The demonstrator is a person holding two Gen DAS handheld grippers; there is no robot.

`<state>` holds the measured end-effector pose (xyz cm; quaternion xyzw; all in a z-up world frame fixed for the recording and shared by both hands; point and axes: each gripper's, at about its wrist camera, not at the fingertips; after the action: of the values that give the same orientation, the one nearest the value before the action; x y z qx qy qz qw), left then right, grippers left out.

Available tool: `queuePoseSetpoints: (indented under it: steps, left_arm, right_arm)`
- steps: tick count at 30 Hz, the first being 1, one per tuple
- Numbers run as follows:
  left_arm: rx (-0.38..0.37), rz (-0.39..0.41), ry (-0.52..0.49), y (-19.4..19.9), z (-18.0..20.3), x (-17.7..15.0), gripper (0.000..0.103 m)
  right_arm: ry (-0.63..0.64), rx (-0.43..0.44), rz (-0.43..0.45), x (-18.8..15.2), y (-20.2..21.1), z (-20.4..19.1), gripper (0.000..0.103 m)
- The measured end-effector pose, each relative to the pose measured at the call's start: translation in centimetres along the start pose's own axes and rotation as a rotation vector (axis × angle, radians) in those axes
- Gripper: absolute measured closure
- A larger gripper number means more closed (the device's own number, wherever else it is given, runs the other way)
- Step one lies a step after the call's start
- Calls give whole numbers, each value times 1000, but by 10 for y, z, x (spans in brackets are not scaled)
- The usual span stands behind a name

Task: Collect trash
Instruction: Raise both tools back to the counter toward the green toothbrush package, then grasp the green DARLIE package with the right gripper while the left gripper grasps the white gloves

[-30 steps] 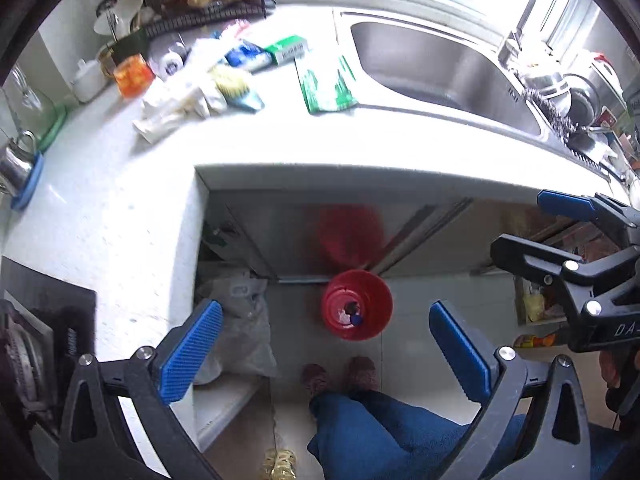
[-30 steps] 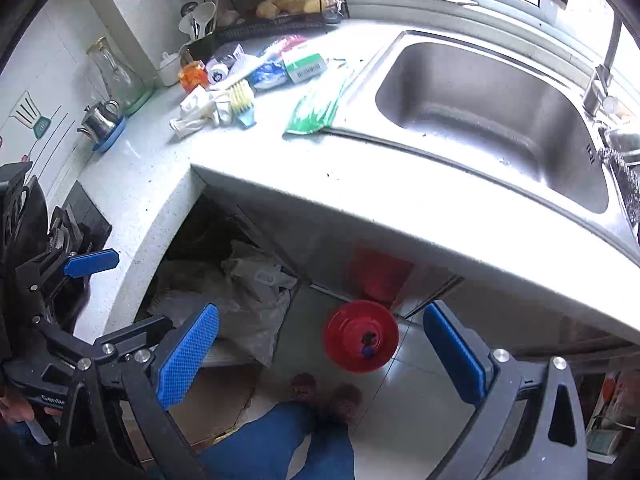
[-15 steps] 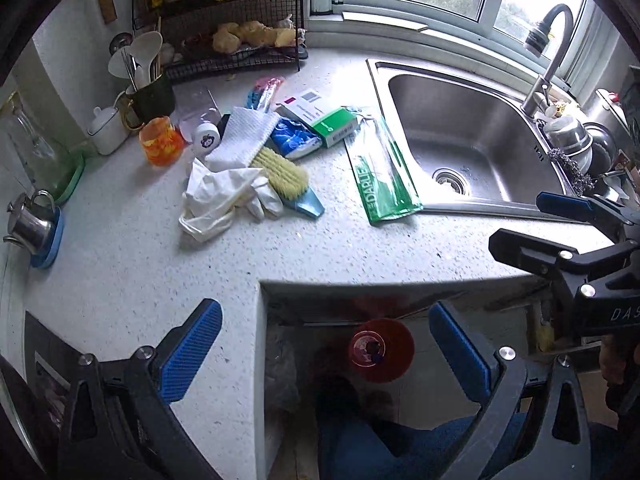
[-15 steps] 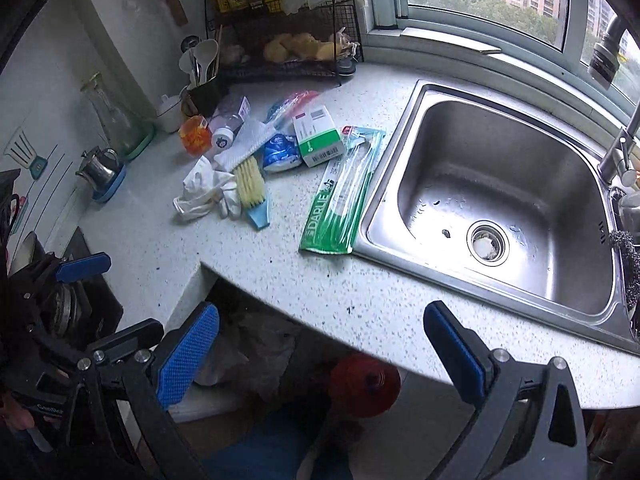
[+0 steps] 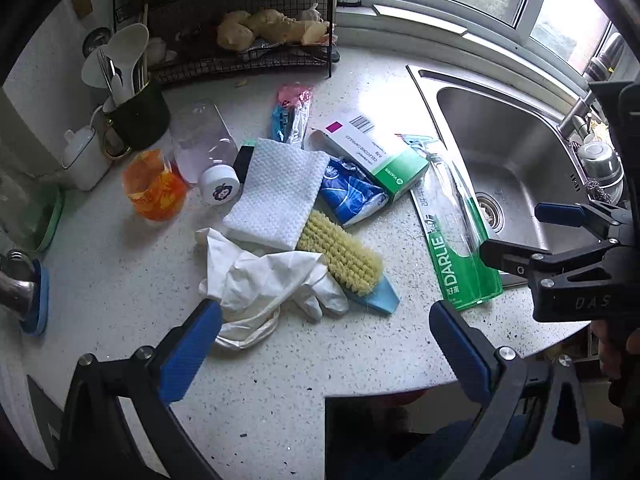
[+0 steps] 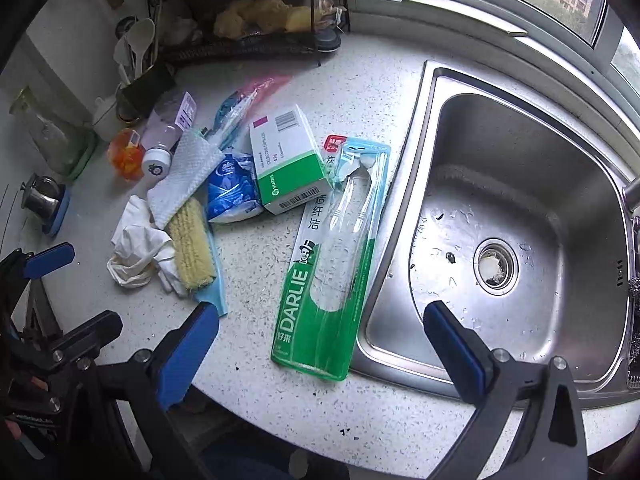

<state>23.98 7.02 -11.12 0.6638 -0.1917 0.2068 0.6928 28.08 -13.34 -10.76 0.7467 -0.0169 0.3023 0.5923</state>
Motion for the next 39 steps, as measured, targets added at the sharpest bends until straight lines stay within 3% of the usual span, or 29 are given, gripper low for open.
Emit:
queuePoseSetpoints:
  steps: [5, 11, 13, 15, 18, 22, 29, 39]
  left_arm:
    - [-9, -31, -15, -19, -10, 7, 0]
    - [-24, -50, -35, -31, -13, 9, 0]
    - [-33, -53, -40, -33, -14, 9, 0]
    - [-35, -52, -40, -34, -14, 8, 0]
    - [-36, -53, -34, -33, -14, 5, 0]
    - [-34, -55, -25, -30, -13, -1, 0]
    - [-30, -52, 2, -17, -19, -10, 0]
    - [-27, -91, 94, -20, -62, -23, 0]
  right_arm:
    - [13, -92, -85, 9, -39, 7, 1]
    - [-6, -108, -136, 9, -61, 16, 3]
    - [-9, -89, -149, 8, -64, 18, 21]
    - [-5, -80, -168, 7, -69, 18, 28]
    - [-10, -39, -169, 5, -69, 20, 46]
    - [27, -54, -140, 3, -60, 17, 62]
    - [50, -45, -131, -10, -48, 15, 65]
    - [18, -52, -37, -1, -9, 11, 69]
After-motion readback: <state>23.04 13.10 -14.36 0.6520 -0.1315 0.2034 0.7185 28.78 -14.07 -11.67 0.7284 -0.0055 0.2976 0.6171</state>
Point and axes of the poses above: each gripper's, at about its wrist camera, not at the fingertips, and y roughly against the way its jaws point, z to its right, x to its top, and after that the axes turned 9 degrees about z, right-handed
